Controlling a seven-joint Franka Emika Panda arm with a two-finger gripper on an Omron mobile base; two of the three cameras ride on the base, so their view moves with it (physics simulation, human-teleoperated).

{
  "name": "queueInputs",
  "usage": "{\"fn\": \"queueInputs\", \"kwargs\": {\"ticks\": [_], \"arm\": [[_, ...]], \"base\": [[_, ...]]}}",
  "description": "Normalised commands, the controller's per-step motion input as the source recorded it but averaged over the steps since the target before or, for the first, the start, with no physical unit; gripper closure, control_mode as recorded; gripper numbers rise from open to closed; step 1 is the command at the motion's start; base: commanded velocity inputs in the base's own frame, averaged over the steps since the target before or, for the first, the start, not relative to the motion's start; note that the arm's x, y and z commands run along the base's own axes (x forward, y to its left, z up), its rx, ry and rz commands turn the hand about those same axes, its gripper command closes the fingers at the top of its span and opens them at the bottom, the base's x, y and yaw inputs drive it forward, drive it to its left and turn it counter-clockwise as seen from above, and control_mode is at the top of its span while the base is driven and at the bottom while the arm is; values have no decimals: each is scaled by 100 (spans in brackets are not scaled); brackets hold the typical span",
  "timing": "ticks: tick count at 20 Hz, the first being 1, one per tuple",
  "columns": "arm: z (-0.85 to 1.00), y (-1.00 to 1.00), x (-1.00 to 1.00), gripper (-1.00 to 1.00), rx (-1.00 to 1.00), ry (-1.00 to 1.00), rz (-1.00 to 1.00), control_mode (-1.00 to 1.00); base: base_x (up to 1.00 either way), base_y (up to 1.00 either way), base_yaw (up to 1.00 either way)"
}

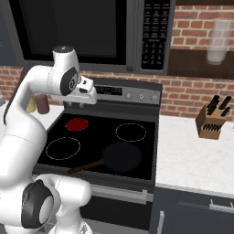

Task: Turn off the rear left burner of the stove.

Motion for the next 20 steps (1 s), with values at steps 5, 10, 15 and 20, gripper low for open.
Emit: {"fn": "queueInputs", "kwargs": {"ticks": [5,10,15,20], "arm": [[0,25,0,-100,0,-7,0,-100],[0,42,0,-100,-5,-15,0,-100],[0,48,0,-100,-10,-10,0,-100],[0,50,0,-100,-13,-11,0,-100]], "base": [[0,0,0],[0,0,0],[0,0,0],[0,0,0]]}}
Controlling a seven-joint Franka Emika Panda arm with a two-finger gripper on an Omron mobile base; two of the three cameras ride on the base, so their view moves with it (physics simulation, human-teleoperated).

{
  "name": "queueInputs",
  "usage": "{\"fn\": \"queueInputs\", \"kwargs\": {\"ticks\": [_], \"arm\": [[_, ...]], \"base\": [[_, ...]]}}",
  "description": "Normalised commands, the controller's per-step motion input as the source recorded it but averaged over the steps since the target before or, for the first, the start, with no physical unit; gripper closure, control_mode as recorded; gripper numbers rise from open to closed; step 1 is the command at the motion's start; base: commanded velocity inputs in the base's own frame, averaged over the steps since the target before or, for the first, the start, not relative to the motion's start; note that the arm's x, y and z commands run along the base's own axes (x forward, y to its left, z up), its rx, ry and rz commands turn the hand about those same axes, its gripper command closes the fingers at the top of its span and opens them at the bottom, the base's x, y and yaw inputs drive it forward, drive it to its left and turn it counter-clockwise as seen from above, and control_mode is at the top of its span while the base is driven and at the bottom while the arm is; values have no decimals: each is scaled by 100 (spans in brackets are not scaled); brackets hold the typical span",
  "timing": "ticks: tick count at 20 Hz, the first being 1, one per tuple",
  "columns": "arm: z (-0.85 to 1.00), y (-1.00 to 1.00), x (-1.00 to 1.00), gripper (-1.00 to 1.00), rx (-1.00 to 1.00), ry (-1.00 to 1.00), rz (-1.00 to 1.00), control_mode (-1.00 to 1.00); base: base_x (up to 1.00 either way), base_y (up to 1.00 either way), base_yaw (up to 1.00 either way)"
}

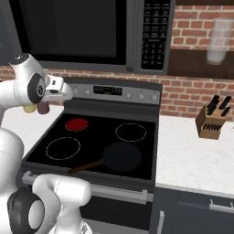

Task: Turn off the rear left burner of the stove.

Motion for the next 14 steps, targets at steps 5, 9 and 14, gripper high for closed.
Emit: {"fn": "queueInputs", "kwargs": {"ticks": [5,9,14], "arm": [[-2,49,0,-100,-25,-25,0,-100],[-2,44,0,-100,-30,-36,2,-100],[0,33,0,-100,-29,-33,5,-100]], "base": [[0,0,0],[0,0,0],[0,0,0]]}}
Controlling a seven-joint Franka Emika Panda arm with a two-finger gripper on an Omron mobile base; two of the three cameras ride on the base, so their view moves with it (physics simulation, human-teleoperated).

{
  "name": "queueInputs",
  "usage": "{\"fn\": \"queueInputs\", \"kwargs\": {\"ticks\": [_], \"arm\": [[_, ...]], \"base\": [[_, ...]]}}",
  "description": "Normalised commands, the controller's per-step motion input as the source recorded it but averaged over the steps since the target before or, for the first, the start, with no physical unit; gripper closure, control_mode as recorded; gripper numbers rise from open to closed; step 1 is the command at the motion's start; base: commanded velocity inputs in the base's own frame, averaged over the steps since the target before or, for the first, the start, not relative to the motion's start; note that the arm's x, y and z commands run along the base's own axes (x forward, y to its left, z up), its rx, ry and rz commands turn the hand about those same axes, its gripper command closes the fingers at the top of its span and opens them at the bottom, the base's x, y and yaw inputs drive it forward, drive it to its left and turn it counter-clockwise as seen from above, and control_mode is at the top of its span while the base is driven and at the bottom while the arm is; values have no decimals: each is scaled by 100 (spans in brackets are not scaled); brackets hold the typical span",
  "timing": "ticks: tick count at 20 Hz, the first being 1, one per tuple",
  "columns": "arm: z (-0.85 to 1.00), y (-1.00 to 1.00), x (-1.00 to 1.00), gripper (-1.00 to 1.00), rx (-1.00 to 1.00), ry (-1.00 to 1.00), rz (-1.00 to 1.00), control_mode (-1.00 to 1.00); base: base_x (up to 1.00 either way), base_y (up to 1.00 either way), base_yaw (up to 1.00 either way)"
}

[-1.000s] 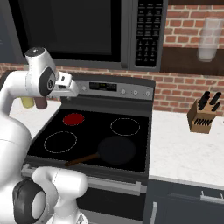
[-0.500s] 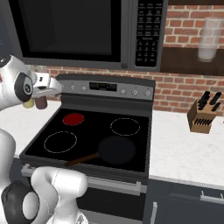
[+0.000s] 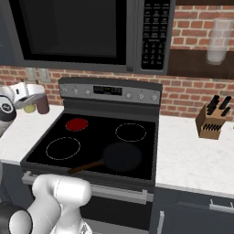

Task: Turn off the rear left burner of the stove.

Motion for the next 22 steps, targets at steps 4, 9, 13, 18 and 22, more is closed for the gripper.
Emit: {"fn": "queueInputs", "kwargs": {"ticks": [4,9,13,18,22], "arm": [[-10,24,5,-100,-31,-19,7,-100],[-2,76,43,-100,-38,0,1,-100],[0,50,53,-100,-25,4,0,-100],[-1,28,62,-100,-23,14,0,-100],[-13,-34,60,-100,-12,6,7,-100]], "base": [[0,0,0],[0,0,0],[0,0,0],[0,0,0],[0,0,0]]}}
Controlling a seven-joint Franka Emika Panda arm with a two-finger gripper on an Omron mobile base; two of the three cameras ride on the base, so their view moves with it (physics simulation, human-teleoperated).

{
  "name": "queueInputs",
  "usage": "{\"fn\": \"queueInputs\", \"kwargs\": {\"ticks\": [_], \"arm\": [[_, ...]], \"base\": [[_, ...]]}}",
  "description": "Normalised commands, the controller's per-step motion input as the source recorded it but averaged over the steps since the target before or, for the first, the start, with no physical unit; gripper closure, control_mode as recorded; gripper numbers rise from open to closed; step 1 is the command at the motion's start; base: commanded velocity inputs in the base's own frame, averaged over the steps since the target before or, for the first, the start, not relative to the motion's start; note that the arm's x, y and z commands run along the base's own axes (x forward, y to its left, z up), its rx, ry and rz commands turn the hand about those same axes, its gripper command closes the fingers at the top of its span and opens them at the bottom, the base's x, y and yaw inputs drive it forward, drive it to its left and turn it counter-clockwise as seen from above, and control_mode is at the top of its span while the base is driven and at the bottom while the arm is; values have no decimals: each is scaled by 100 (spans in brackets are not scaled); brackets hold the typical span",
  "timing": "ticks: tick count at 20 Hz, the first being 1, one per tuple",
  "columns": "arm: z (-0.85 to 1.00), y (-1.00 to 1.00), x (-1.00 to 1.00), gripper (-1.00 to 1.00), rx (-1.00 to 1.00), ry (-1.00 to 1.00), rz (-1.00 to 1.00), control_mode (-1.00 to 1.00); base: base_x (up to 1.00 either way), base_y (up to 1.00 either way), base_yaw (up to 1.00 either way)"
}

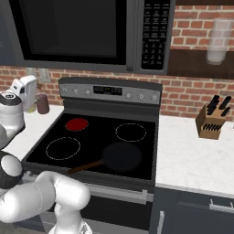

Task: Turn off the rear left burner of the stove.

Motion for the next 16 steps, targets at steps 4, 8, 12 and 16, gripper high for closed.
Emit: {"fn": "queueInputs", "kwargs": {"ticks": [4,8,12,16], "arm": [[-21,-60,54,-100,-4,1,3,-100],[-25,-38,44,-100,-7,0,7,-100],[-10,-17,30,-100,-2,0,10,-100],[-14,0,19,-100,-14,0,18,-100]], "base": [[0,0,0],[0,0,0],[0,0,0],[0,0,0]]}}
